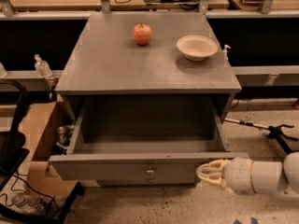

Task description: Close top drawer

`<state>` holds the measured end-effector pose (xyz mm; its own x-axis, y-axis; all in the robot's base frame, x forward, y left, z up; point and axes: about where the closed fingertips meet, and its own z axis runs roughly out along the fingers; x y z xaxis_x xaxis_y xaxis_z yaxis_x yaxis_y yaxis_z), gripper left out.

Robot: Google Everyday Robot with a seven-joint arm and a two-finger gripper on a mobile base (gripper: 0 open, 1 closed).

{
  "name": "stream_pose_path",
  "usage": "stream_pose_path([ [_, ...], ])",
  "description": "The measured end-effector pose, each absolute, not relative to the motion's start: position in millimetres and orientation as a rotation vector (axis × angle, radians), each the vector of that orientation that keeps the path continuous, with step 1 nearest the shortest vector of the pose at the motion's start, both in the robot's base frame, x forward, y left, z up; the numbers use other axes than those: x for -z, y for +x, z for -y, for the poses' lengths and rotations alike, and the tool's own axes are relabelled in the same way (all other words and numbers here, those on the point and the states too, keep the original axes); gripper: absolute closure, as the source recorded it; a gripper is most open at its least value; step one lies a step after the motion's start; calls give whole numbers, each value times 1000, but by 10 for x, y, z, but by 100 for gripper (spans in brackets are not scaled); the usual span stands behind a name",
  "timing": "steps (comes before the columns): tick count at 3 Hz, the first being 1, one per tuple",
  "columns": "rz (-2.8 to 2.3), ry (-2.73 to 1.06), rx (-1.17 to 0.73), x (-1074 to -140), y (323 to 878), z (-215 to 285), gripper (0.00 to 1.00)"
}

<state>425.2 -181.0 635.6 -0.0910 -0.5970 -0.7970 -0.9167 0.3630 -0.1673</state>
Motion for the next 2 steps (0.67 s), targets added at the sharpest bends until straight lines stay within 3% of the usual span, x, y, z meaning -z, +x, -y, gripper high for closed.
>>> stream_pose_path([
  [2,-1777,-1341,-529,-6224,4540,1853,100],
])
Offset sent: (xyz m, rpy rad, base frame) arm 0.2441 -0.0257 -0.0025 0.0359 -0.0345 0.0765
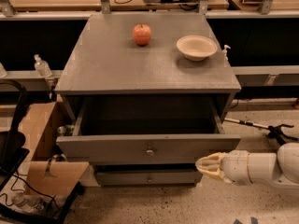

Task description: Close top drawer

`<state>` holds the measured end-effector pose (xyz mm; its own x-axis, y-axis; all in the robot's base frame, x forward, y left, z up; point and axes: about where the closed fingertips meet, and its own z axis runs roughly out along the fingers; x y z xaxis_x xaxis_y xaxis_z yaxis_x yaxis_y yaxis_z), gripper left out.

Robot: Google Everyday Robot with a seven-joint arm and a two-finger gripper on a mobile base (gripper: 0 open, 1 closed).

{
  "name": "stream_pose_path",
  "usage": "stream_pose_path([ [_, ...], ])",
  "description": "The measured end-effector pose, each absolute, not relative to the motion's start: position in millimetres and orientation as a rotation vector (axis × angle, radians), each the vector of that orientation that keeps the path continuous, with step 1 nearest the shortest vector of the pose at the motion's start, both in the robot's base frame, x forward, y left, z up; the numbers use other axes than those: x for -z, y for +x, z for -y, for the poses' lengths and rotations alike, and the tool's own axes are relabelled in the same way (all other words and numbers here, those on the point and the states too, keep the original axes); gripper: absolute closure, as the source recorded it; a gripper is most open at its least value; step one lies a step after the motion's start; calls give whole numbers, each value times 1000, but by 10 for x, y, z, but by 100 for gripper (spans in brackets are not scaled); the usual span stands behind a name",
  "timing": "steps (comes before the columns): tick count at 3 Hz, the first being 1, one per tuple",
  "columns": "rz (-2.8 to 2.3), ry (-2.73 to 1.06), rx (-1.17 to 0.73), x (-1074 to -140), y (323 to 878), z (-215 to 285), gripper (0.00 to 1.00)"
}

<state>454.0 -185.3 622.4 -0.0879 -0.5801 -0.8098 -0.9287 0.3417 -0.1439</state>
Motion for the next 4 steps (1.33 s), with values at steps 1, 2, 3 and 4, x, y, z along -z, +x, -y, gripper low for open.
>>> stream_pose_path([
  [1,-1764,-1351,-526,-6272,4906,1858,100],
  [2,-1776,-1362,-554,-6194,5192,1861,100],
  [3,-1764,-1367,-542,-6256,5530,1856,100],
  [4,-1768,-1374,-549,-6225,5823,1830,100],
])
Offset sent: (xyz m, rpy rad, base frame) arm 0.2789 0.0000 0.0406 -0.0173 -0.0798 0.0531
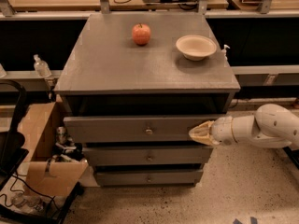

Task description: Close top drawer

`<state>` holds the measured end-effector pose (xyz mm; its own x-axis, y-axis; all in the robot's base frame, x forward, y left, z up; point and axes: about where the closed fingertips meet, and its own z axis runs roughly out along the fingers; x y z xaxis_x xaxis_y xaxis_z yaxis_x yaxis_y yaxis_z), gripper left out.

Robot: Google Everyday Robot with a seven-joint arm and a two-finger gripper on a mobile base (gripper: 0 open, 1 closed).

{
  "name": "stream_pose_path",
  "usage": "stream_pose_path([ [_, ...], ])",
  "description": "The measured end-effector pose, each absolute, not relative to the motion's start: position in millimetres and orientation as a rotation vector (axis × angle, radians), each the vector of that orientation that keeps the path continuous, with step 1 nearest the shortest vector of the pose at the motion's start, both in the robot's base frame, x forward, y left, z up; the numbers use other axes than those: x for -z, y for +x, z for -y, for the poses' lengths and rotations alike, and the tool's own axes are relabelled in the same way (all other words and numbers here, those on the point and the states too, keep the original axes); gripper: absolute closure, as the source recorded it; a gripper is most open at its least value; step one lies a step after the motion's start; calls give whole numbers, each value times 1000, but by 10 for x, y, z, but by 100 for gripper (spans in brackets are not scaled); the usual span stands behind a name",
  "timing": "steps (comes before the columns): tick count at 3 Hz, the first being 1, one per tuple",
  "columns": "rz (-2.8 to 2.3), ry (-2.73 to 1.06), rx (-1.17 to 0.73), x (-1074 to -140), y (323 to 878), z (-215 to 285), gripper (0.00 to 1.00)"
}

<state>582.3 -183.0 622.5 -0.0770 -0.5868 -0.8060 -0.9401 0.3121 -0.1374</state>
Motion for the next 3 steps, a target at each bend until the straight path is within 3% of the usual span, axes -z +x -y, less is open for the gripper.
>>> stream_pose_path([
  [3,-1846,-1399,-510,-6321,6171,1767,100],
])
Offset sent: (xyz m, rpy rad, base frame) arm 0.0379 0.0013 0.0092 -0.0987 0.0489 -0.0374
